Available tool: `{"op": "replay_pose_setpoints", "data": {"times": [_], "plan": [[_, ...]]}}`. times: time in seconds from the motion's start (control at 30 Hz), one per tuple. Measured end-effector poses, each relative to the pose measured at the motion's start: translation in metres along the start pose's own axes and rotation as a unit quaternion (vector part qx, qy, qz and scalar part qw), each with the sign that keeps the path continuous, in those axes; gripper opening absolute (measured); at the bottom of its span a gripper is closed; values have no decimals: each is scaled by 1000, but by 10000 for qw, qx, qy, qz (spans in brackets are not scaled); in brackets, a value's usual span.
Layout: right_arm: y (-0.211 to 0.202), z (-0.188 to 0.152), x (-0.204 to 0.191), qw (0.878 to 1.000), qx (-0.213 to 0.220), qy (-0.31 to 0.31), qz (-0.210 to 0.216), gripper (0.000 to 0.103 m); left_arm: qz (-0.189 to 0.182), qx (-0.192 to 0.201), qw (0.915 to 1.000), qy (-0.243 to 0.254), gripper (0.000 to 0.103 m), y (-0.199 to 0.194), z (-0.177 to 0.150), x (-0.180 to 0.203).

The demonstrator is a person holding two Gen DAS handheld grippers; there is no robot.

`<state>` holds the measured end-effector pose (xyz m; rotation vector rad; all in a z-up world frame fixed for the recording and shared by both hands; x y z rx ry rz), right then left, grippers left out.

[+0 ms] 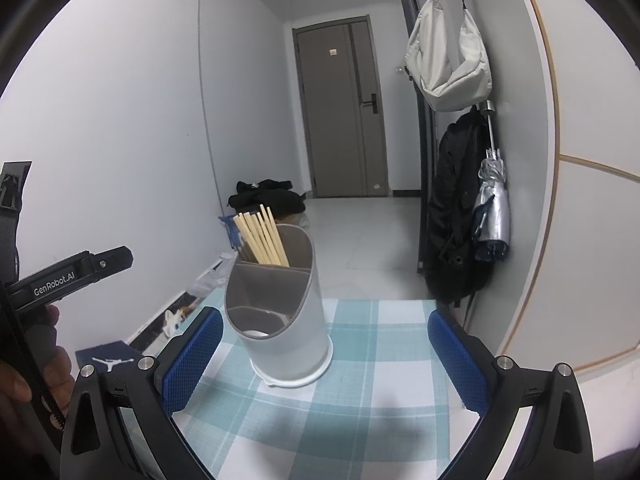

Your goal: Organize utensils

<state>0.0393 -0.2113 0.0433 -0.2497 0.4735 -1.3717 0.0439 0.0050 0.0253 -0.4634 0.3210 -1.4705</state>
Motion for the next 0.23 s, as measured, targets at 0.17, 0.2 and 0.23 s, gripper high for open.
{"op": "replay_pose_setpoints", "data": {"times": [0.17, 0.2, 0.23], "plan": [[1, -1, -1, 10000, -36, -13, 12, 103, -3, -34, 10000, -30, 102, 1, -2, 0], [1, -1, -1, 10000, -41, -17, 19, 103, -26, -40, 10000, -41, 102, 1, -2, 0], [2, -2, -2, 10000, -45, -29, 18, 103, -60, -33, 10000, -47, 102, 2, -2, 0]]}}
Point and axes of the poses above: each gripper's, at about its wrist camera, not at the fingertips, and y roughly the way its jaws point, x to its right, z to its top, the point moved 4 cm from there along y, roughly the way its jaws point, and after that the axes turned 11 degrees about y, right-handed, at the moved point
